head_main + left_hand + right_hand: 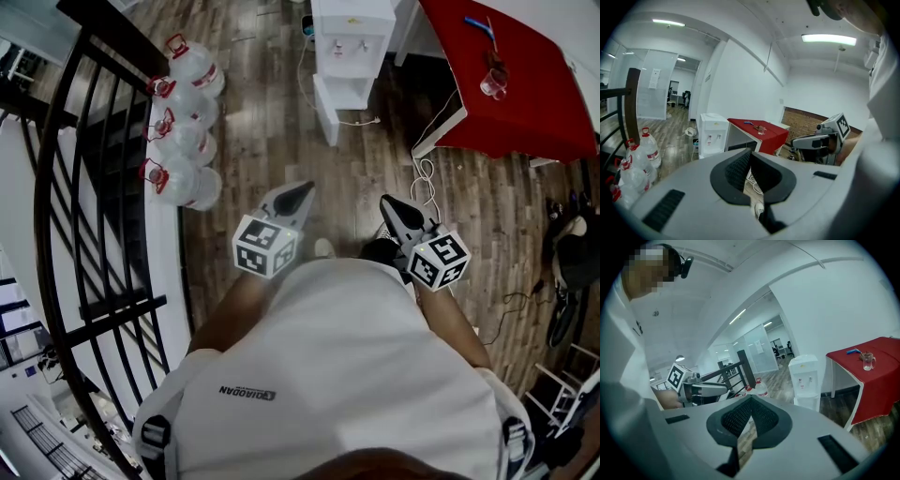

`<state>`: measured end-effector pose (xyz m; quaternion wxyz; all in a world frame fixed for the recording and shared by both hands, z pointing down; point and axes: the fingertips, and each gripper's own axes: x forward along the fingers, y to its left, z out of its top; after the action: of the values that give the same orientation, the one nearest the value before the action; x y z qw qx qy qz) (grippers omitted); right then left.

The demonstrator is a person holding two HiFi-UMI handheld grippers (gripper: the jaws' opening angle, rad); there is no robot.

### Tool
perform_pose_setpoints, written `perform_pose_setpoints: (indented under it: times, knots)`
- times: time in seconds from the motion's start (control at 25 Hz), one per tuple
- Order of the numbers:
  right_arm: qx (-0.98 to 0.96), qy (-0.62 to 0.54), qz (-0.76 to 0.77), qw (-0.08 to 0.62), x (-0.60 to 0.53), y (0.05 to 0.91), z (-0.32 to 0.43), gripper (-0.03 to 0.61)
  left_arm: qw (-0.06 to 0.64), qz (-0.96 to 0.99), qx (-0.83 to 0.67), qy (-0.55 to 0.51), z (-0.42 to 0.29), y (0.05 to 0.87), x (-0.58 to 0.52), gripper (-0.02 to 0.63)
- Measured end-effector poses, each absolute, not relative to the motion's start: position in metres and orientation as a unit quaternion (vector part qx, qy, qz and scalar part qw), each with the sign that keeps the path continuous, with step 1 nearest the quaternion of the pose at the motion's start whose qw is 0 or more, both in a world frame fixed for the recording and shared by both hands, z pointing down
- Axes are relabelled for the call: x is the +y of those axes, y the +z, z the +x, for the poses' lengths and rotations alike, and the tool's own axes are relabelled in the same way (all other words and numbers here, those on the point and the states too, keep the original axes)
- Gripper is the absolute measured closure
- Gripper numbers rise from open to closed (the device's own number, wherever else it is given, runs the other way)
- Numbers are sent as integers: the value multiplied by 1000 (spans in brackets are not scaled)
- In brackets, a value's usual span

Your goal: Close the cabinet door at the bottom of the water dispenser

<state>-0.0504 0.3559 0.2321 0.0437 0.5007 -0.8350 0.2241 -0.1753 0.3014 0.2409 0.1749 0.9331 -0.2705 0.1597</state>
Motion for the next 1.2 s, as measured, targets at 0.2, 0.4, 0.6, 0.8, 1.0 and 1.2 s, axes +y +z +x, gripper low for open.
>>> perform_pose_setpoints:
  times: [0.2, 0.4, 0.6, 0.8, 1.0, 1.2]
  knots:
    - [-835, 227, 498, 57, 356, 237, -52, 559, 175, 934, -269, 160, -171, 242, 301, 614]
    - [-842, 231, 485, 58, 359, 237, -52, 560, 178, 933, -269, 159, -166, 245, 300, 614]
    - [-840, 231, 487, 59, 359, 237, -36, 559, 179, 933, -270, 159, -154, 246, 299, 614]
    - [-840, 237, 485, 52, 353, 235, -11, 559, 181, 928, -280, 168, -136, 251, 295, 614]
    - [-848, 239, 469, 56, 344, 235, 22, 559, 178, 922, -299, 169, -107, 248, 287, 614]
    - [-861, 240, 444, 59, 329, 238, 70, 560, 177, 910, -332, 173, -68, 253, 277, 614]
